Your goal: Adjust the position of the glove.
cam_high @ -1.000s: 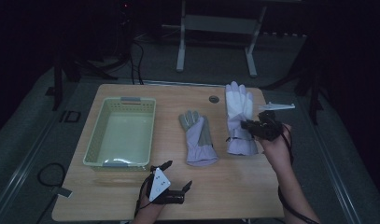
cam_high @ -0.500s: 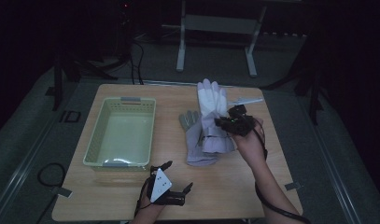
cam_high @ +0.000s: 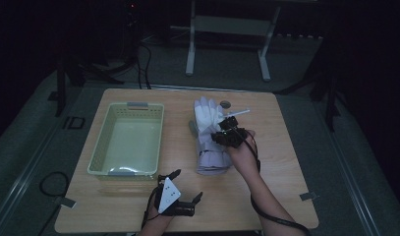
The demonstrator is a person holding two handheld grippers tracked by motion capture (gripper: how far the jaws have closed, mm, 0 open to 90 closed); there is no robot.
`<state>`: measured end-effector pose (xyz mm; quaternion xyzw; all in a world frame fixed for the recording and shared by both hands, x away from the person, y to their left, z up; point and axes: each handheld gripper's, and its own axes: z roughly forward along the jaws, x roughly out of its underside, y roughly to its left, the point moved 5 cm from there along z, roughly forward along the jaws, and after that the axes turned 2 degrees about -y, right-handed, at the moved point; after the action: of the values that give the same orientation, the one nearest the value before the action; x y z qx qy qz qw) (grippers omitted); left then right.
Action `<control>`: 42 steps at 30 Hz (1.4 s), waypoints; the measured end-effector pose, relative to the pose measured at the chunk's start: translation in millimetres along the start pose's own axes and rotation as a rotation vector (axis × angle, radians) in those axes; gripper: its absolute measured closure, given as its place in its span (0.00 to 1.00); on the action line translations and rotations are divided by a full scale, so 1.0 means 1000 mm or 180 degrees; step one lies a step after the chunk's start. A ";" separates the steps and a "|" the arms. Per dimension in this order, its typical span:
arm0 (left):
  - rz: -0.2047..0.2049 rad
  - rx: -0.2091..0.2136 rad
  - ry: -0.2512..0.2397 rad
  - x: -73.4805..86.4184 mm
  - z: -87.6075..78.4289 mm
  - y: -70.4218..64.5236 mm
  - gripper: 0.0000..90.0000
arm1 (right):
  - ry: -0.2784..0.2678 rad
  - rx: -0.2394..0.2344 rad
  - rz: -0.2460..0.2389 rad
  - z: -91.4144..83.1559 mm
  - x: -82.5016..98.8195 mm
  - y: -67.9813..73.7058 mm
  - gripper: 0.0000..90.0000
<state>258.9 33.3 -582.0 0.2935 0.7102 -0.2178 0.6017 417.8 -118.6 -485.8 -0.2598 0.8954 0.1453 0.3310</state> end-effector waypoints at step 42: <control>-0.0027 0.0018 0.0052 0.000 0.002 0.001 0.00 | 0.0103 0.0283 0.0234 0.038 0.038 -0.028 0.81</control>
<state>260.9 32.9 -582.4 0.2940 0.7157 -0.2199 0.5941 428.6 -139.9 -541.7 -0.2141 0.9152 0.1131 0.3221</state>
